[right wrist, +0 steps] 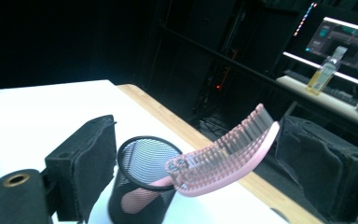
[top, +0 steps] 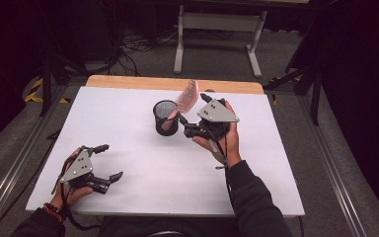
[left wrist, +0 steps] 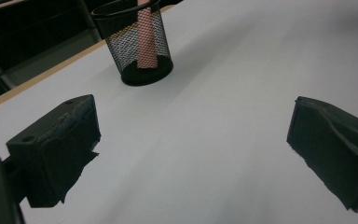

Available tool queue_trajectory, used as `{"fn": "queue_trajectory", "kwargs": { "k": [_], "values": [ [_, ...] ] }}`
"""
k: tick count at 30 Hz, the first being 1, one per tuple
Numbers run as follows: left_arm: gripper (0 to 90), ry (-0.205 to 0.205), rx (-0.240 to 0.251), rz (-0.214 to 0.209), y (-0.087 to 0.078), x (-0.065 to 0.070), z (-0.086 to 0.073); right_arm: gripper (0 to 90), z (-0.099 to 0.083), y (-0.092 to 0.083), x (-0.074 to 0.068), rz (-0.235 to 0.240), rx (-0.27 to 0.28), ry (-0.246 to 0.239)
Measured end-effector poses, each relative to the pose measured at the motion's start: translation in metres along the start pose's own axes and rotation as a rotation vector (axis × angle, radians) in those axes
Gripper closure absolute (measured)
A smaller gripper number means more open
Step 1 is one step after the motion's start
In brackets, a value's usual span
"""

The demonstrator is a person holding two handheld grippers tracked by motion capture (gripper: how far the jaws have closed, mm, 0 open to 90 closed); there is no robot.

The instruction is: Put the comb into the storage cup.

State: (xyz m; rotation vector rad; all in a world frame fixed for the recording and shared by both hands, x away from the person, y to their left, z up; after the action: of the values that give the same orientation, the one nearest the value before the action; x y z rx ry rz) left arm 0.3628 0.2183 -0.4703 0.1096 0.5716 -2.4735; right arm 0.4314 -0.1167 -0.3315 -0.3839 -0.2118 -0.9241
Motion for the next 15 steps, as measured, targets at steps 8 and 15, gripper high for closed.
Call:
{"fn": "queue_trajectory", "kwargs": {
  "k": [8, 15],
  "values": [
    [3.3, -0.001, 0.003, -0.002, 0.0, 0.001, 0.001, 13.5, -0.002, -0.015, -0.002, -0.002, 0.013, -0.017],
    [3.2, 0.001, 0.002, -0.001, -0.002, 0.001, 0.001, 13.2, -0.008, -0.027, -0.003, 0.002, 0.013, -0.022]
  ]
}}
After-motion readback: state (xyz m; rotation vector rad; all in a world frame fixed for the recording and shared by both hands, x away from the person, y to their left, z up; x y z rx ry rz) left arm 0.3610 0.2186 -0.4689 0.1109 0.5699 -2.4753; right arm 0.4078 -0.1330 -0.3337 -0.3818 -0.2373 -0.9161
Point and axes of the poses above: each handheld gripper's, and its own axes: y roughly forward along the jaws, z roughly out of its top, x roughly to its right, the point moved 3 cm from there along y, roughly forward along the jaws, and after that the axes turned 3 degrees about -x, right-handed, at the moved point
